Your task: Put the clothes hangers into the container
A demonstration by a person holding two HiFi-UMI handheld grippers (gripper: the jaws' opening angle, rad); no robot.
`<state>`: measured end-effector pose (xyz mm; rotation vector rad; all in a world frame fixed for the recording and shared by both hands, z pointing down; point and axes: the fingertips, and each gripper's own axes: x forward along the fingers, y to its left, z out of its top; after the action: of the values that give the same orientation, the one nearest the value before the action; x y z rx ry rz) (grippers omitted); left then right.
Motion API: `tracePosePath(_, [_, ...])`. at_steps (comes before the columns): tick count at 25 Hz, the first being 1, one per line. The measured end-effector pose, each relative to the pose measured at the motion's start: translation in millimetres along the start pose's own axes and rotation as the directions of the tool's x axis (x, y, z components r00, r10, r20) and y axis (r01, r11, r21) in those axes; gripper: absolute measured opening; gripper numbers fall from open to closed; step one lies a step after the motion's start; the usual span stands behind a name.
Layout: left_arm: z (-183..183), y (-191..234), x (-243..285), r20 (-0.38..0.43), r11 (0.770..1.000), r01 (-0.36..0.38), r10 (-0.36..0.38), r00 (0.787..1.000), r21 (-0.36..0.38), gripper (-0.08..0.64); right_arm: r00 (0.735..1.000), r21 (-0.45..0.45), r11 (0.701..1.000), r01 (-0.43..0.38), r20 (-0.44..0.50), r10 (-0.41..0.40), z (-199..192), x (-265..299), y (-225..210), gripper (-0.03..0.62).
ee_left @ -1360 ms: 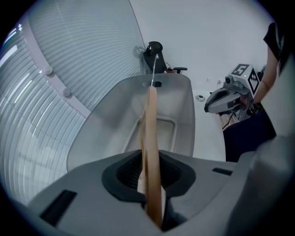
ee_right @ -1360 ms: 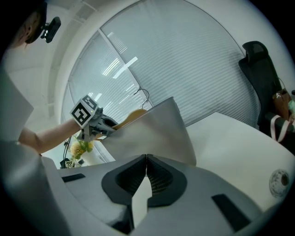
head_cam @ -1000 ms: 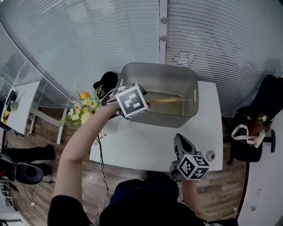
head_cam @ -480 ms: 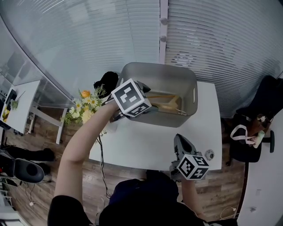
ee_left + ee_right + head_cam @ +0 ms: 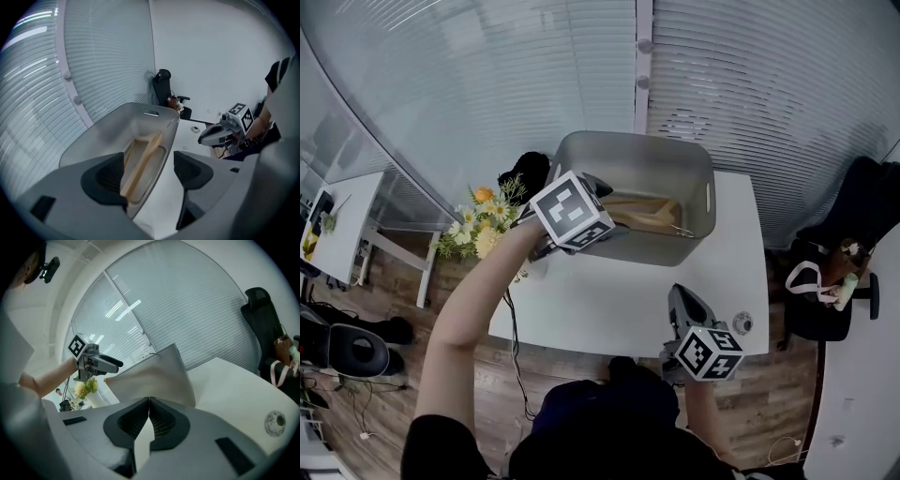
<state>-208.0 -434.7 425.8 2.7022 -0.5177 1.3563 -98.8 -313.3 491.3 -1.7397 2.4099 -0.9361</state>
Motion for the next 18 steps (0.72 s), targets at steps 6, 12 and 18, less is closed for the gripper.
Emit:
tracePosePath(6, [-0.2, -9.8, -15.6, 0.037, 1.000, -0.004, 0.004, 0.999, -0.004, 0.335, 1.000, -0.015, 1.000, 0.001, -0.001, -0.001, -2.3, -6.6, 10.7, 0.028])
tracePosePath(12, [4.4, -25.0, -41.5, 0.128, 0.999, -0.003, 0.007, 0.992, -0.032, 0.320, 1.000, -0.033, 0.999, 0.010, 0.008, -0.010, -6.3, -18.5, 21.9, 0.029])
tracePosePath(18, [1.9, -47.2, -67.7, 0.196, 0.999, -0.006, 0.015, 0.980, -0.045, 0.268, 0.999, -0.045, 0.999, 0.025, 0.026, -0.024, -11.9, -36.0, 35.2, 0.029])
